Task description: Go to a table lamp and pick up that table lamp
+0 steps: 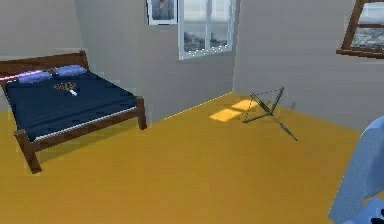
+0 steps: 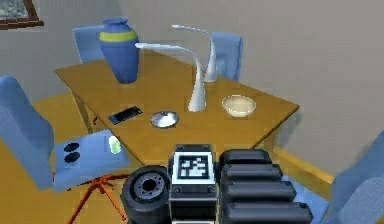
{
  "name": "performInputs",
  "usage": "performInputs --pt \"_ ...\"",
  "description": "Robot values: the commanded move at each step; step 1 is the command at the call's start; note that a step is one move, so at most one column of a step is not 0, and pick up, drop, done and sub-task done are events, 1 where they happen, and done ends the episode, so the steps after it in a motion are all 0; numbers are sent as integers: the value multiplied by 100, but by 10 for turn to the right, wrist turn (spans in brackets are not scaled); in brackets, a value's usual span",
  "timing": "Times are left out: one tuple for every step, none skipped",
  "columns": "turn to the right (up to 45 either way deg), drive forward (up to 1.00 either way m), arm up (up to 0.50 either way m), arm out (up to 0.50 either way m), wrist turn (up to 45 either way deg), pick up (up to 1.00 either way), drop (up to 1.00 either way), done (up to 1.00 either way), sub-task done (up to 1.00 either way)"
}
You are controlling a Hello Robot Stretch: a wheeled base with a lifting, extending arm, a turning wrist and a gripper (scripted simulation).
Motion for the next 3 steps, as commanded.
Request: performInputs --pt "450 0 0 0 0 0 0 0 0" --pt "450 0 0 0 0 0 0 0 0" --pt "240 0 0 0 0 0 0 0 0"
